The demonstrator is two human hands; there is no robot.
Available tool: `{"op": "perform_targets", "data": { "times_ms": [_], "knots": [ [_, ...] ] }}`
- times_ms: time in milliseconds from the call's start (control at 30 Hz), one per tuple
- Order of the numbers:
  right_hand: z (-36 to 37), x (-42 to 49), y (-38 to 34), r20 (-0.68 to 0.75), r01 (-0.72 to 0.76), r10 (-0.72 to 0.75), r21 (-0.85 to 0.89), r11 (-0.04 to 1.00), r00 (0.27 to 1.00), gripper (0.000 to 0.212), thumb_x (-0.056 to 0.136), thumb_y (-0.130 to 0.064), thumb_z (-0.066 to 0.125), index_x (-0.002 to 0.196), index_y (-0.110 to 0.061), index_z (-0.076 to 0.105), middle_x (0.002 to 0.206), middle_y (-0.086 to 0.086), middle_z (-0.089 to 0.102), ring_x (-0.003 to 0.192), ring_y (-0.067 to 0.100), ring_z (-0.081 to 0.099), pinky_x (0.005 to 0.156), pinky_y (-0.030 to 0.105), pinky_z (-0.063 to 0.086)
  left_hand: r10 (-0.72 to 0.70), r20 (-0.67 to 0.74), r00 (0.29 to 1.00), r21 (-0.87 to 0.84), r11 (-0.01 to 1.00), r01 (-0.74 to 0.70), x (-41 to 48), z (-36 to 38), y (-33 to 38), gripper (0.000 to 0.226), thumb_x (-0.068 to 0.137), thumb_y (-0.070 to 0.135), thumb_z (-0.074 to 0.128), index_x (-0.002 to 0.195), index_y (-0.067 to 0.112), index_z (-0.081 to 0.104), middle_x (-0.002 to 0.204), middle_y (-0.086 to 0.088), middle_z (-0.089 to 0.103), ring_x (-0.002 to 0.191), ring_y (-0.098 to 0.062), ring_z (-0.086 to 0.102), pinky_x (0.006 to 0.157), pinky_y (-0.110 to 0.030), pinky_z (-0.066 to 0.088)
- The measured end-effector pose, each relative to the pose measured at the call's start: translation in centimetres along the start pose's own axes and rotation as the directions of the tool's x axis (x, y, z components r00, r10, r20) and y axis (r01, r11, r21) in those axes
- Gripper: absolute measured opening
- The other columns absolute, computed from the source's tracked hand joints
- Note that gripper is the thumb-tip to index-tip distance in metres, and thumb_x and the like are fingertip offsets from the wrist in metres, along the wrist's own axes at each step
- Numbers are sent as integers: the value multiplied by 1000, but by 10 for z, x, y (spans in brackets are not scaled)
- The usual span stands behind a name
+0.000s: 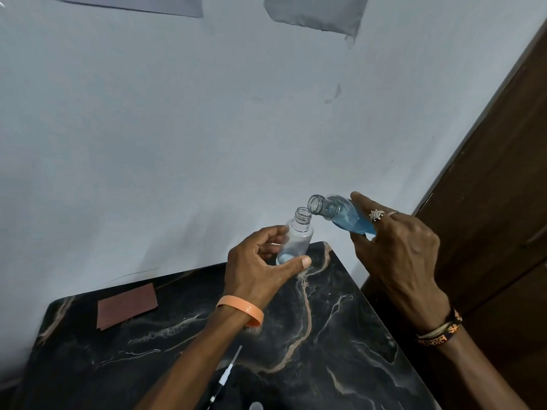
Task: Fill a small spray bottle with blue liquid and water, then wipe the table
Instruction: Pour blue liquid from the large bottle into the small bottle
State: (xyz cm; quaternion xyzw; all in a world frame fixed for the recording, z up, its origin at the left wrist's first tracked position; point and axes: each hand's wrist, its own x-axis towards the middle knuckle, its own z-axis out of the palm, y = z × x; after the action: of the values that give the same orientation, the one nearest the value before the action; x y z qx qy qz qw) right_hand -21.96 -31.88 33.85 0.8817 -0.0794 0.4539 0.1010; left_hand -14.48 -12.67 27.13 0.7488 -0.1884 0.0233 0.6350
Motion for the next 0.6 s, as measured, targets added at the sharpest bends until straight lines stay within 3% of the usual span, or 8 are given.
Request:
{"op": "perform_targets", "data": {
  "times_ms": [300,433,600],
  "knots": [
    [0,12,1,-12,29,-29,-21,999,999,62,57,-13,91,117,-15,74,86,9,77,69,30,72,56,29,53,3,-7,1000,-5,1000,-3,9,2,0,58,59,48,88,110,41,63,106,21,67,89,9,64,73,-14,56],
    [2,15,-1,15,20,-20,-17,1000,1000,62,58,-12,90,117,-15,73,83,11,76,66,31,71,55,30,52,0,-3,1000,-18,1000,0,15,3,1,54,59,48,87,105,46,60,98,34,61,89,17,60,66,-4,49],
    [6,21,-3,28,18,-18,-16,1000,999,61,57,-8,89,116,-13,74,85,12,76,68,33,72,54,30,53,-7,-6,1000,-24,1000,7,23,3,0,55,57,49,88,104,46,60,96,32,62,85,19,60,62,-2,46]
  ]
}}
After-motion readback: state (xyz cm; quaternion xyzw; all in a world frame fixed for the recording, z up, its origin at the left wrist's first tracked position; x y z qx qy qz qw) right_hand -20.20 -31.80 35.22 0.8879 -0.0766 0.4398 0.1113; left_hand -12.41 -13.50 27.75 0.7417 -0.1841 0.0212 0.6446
